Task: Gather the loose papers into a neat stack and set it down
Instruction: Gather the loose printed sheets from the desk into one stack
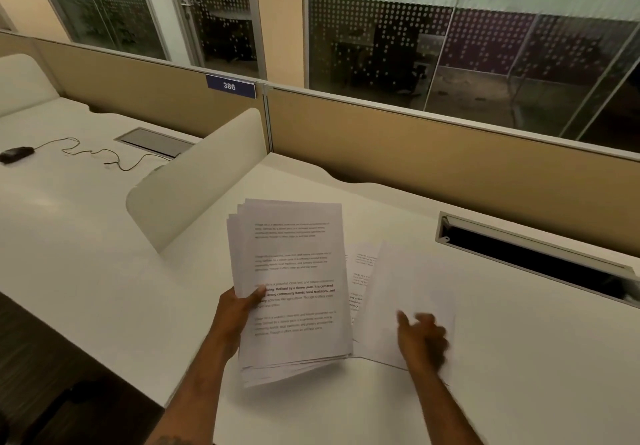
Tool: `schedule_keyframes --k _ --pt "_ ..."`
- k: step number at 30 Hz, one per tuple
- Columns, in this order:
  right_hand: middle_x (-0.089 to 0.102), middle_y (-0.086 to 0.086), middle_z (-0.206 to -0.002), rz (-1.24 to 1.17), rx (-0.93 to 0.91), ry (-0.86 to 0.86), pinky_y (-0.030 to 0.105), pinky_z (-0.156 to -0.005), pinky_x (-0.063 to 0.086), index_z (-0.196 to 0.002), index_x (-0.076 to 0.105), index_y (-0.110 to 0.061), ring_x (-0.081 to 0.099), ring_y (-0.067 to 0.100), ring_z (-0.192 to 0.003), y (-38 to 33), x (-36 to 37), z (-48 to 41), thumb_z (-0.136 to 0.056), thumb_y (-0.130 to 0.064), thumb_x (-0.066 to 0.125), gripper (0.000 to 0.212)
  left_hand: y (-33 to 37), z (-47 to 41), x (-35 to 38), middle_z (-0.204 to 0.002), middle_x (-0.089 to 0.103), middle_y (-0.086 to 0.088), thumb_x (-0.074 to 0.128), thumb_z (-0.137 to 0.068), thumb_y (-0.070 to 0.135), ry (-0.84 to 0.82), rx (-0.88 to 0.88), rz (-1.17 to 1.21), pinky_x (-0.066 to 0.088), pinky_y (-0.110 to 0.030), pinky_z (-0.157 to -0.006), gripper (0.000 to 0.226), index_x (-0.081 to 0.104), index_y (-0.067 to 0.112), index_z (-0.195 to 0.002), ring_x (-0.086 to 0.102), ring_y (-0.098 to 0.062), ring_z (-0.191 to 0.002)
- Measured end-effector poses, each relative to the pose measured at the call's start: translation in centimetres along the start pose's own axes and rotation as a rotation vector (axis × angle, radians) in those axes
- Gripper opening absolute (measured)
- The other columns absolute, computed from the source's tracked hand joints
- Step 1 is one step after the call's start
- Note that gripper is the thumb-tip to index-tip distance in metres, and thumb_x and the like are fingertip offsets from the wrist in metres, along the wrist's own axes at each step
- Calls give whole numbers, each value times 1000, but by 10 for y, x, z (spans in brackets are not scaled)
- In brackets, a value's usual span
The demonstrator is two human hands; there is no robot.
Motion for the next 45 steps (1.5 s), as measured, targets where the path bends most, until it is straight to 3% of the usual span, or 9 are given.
schedule_keyframes --k 4,13,19,26,29,34,39,42,45 --pt "45 26 -129 300 154 125 51 -100 41 -126 48 -1 44 43 -119 64 -25 -6 -87 -53 66 67 3 -5 -18 -105 81 -17 73 -91 17 20 15 9 62 -58 -82 31 68 8 -120 78 -40 -91" --pt "68 28 -112 -169 360 37 49 -100 49 -110 67 6 60 44 -110 66 -33 -24 -76 -14 75 40 11 -8 -23 -108 80 -19 71 -92 15 1 31 13 59 -64 -87 28 69 8 -118 76 -45 -95" --pt "69 24 -116 -427 -33 405 51 -83 60 -120 57 -9 69 45 -98 1 -112 -15 -79 -4 77 45 18 -8 -26 -105 81 -16 71 -92 16 6 46 20 65 -54 -74 27 68 10 -118 78 -41 -89" --pt "66 21 -86 256 -897 752 39 -50 58 -117 66 -1 64 35 -63 -78 -114 53 -95 -16 40 38 17 -10 -25 -103 81 -13 70 -92 17 -5 47 13 63 -58 -77 21 69 16 -113 77 -41 -91" --pt "67 20 -79 496 -965 657 36 -40 51 -112 74 1 60 33 -51 -62 -58 65 -68 13 69 46 14 -11 -25 -101 82 -11 69 -93 17 -4 45 14 65 -54 -73 19 70 18 -112 79 -38 -87" --pt "68 16 -73 660 -794 309 31 -33 50 -99 80 -2 60 26 -44 -15 8 63 -38 7 91 63 8 -12 -25 -98 83 -10 69 -93 16 2 43 -3 64 -56 -74 20 69 18 -113 79 -36 -83" --pt "58 2 -137 407 -446 -97 34 -95 51 -150 41 -24 61 23 -121 17 34 39 -91 -67 48 74 8 -13 -27 -98 83 -9 68 -94 16 -4 44 3 66 -52 -69 21 68 18 -115 80 -34 -82" --pt "65 11 -131 96 -259 34 41 -96 52 -136 59 -18 63 31 -117 20 -12 6 -87 -74 44 76 6 -14 -31 -100 82 -11 69 -93 16 2 43 3 66 -51 -68 23 68 16 -116 79 -36 -85" --pt "55 22 -133 200 -75 142 51 -99 49 -137 54 -7 52 40 -123 37 -49 -36 -92 -54 59 66 4 -14 -34 -102 82 -13 70 -92 15 6 37 -1 65 -52 -71 27 68 14 -119 78 -39 -87"
Point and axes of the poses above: each hand's wrist, its own z-axis away from the middle knuckle, its own x-axis out of the palm, y = z × x, the point moved 8 cm from there along -z, towards the middle knuckle
